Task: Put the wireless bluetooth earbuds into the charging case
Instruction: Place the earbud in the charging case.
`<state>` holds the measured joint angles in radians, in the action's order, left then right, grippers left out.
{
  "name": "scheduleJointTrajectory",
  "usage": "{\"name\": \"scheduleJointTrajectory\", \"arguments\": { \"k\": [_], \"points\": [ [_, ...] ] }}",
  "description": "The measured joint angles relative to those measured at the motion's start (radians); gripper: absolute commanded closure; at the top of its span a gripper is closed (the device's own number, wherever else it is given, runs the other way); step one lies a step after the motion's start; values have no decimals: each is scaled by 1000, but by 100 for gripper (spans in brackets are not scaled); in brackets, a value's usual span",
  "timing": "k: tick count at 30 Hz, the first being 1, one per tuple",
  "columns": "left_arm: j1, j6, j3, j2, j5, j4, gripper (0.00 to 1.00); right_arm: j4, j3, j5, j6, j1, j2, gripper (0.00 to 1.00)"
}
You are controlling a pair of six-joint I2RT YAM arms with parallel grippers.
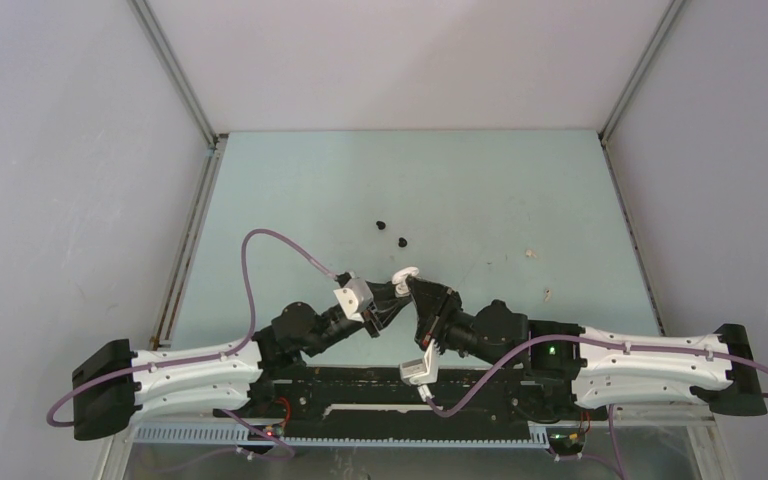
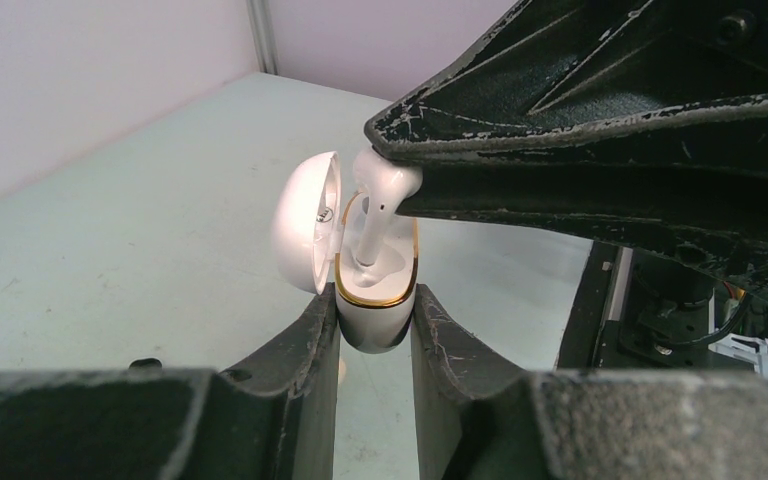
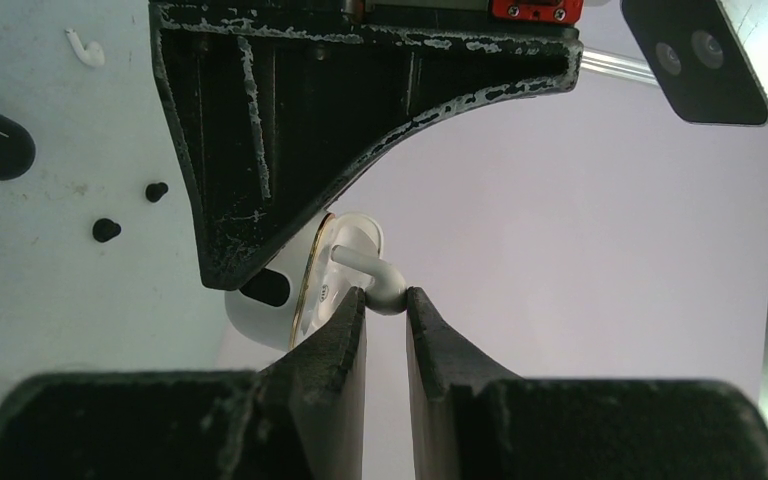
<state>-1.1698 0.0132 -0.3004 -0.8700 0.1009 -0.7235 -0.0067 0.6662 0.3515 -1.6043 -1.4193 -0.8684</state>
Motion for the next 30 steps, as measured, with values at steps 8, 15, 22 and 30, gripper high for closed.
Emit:
{"name": "scheduleJointTrajectory", "arguments": {
  "k": [8,15,22,30],
  "points": [
    [-5,7,0,0,1,6,100,-23,0,2,-1,-8,-6,100],
    [-8,13,0,0,1,19,100,-33,0,3,0,-13,-10,100],
    [-17,24,0,0,2,23,100,-32,0,7,12,-18,-20,100],
    [-20,41,13,1,2,11,100,-40,0,12,26,-18,-32,99]
  ]
}}
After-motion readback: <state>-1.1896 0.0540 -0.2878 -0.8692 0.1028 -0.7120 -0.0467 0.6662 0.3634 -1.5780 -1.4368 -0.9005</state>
